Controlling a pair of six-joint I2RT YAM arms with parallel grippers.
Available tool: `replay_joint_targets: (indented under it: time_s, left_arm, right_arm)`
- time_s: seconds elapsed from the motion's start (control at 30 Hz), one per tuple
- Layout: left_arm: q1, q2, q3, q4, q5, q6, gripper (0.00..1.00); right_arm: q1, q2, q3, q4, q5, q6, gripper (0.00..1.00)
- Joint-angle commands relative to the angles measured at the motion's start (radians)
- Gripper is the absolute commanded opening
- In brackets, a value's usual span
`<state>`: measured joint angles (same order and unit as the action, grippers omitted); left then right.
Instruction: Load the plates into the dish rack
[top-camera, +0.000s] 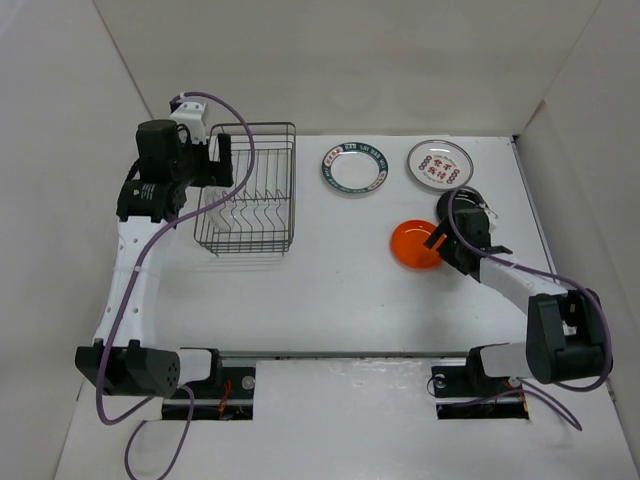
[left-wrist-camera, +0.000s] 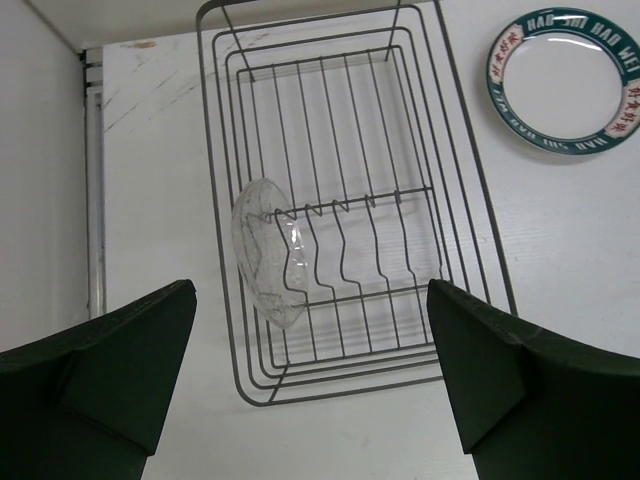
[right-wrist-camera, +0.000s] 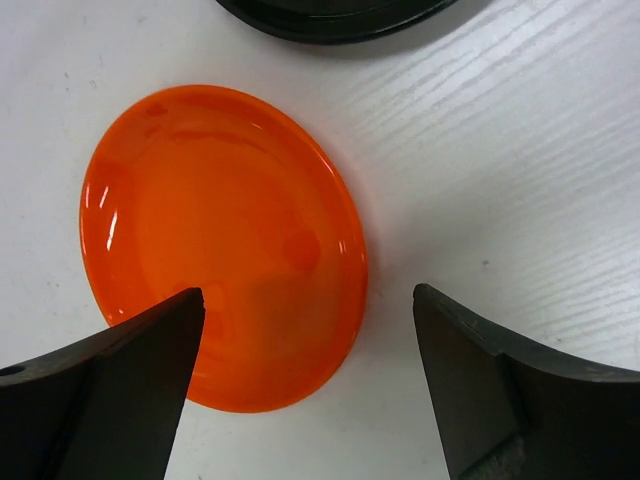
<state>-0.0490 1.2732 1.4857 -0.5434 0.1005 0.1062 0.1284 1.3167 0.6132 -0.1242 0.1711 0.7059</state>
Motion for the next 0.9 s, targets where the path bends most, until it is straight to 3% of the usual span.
replay_joint_targets:
  time_s: [0.0,0.3,0.37,0.7,0.73,0.87]
  left_arm:
    - [0.000,-0.051,0.016,0.016,0.099,0.035,1.00]
    - [0.000,-0.040,0.050,0.005,0.108,0.035,1.00]
    - [0.000,-0.040,0.059,0.005,0.108,0.035,1.00]
    - [0.000,-0.002,0.081,-0.004,0.108,0.035,1.00]
    - [0.000,0.009,0.081,-0.015,0.108,0.035,1.00]
    - [0.000,0.018,0.091,-0.015,0.108,0.035,1.00]
  right_arm:
    - [-0.029,0.048,0.057,0.064,-0.062,-0.014,0.89]
    - [-0.047,0.139,0.138,0.018,-0.110,-0.069,0.84]
    - [-0.056,0.148,0.138,0.008,-0.119,-0.069,0.79]
    - [-0.056,0.167,0.168,-0.035,-0.119,-0.088,0.75]
    - [-0.056,0.167,0.157,-0.035,-0.119,-0.088,0.65]
    - [-0.067,0.167,0.148,-0.035,-0.128,-0.100,0.51]
